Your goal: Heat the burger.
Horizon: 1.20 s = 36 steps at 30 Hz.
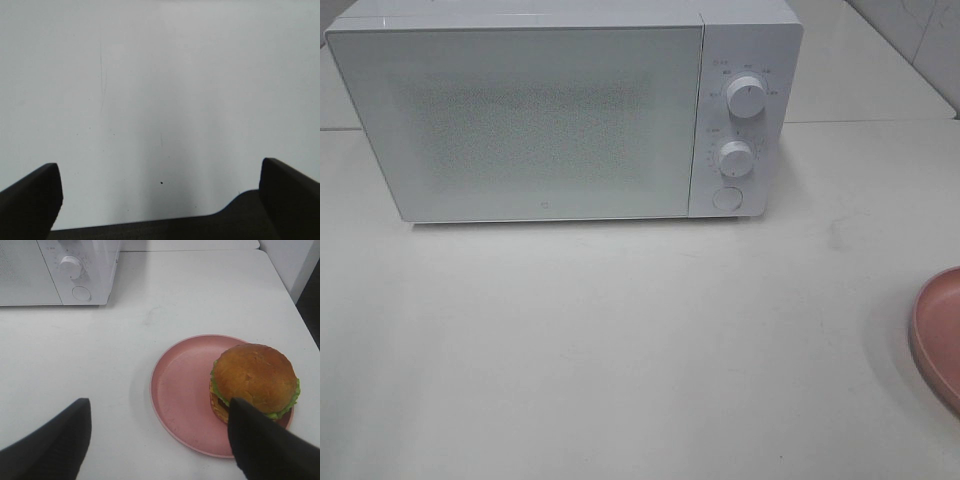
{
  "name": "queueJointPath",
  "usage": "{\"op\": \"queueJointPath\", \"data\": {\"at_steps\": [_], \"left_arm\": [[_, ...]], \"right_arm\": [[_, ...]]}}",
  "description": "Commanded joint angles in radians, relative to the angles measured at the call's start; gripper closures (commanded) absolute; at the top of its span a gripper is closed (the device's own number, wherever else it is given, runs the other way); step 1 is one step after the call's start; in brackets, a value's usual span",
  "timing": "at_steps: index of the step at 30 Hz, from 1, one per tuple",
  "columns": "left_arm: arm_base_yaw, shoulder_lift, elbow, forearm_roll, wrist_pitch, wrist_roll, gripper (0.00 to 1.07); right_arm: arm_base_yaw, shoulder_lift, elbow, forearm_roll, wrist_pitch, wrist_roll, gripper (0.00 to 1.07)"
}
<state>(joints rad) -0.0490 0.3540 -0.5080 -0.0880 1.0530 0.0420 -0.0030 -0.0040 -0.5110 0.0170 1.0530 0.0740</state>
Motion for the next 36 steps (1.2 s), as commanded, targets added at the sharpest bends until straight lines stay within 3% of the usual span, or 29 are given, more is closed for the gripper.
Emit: {"op": "queueJointPath", "data": {"at_steps": [1, 15, 36], "left_arm": [[0.001, -0.092, 0.007, 0.015, -0.013, -0.001, 0.06], [0.001, -0.386, 0.007, 0.029, -0.013, -0.001, 0.06], [0.001, -0.384, 0.007, 0.029, -0.014, 0.001, 0.06]], "right_arm": [[-0.007, -0.026, 0.001, 0.002, -0.011, -0.012, 0.35], [-0.007, -0.026, 0.001, 0.002, -0.011, -0.012, 0.35], [-0.007, -0.026, 0.001, 0.002, -0.011, -0.012, 0.35]]}}
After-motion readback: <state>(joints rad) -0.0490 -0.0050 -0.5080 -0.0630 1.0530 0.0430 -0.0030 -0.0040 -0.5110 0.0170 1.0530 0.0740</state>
